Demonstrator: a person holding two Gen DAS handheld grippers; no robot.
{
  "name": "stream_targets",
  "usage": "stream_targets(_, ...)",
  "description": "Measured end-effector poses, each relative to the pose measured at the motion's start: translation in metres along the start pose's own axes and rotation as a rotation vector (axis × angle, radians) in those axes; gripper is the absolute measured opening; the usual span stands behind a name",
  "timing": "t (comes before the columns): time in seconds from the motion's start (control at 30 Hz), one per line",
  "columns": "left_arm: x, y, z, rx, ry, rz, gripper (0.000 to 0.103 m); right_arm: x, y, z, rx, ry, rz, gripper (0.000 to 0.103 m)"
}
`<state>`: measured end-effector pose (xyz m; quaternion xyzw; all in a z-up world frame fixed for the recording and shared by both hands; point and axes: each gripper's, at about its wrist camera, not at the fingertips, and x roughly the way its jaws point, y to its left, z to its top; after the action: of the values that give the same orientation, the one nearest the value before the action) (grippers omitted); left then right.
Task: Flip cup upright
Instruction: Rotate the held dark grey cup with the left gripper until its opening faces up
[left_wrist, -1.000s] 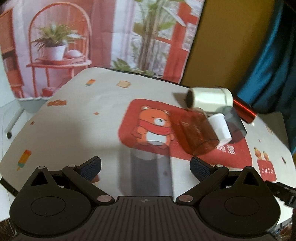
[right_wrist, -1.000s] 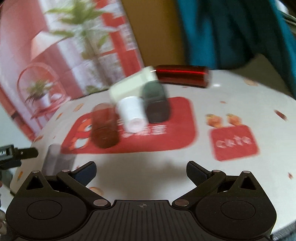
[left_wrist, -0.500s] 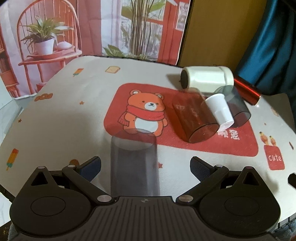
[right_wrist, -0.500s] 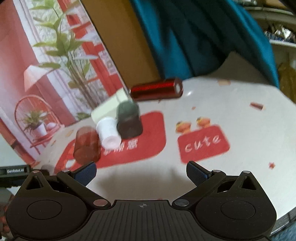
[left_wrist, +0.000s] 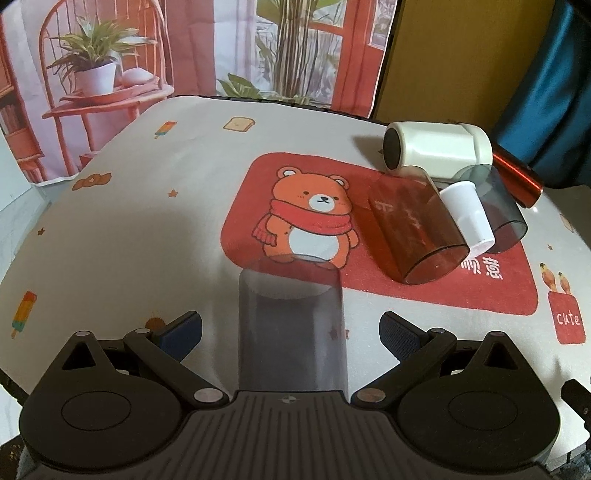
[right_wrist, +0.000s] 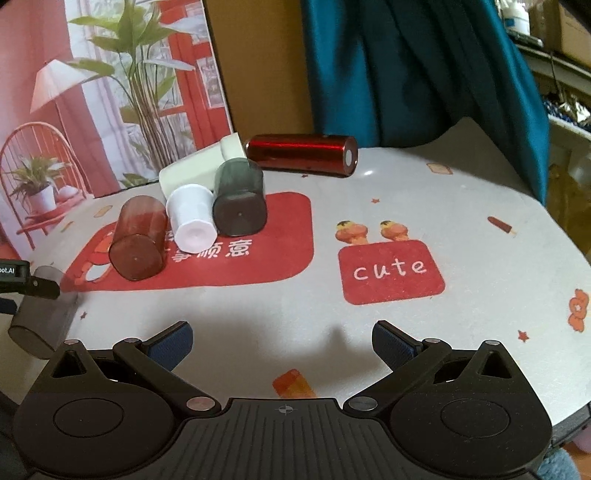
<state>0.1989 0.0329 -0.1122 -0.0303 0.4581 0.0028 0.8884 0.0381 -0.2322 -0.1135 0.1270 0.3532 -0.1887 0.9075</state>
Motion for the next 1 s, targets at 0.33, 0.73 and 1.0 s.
stream_targets(0.33, 0.018, -0.002, 0.006, 0.025, 0.025, 0.036, 0.096, -0.001, -0.004, 0.000, 0.013, -0.004, -0.006, 0.103)
stream_targets(0.73, 0.029, 0.001, 0.003, 0.024, 0.064, 0.021, 0.090, -0.002, -0.003, -0.001, 0.014, 0.010, 0.003, 0.103)
stream_targets(1.0, 0.033, 0.000, 0.002, 0.027, 0.075, 0.013, 0.089, -0.001, -0.002, -0.001, 0.012, 0.015, 0.002, 0.103)
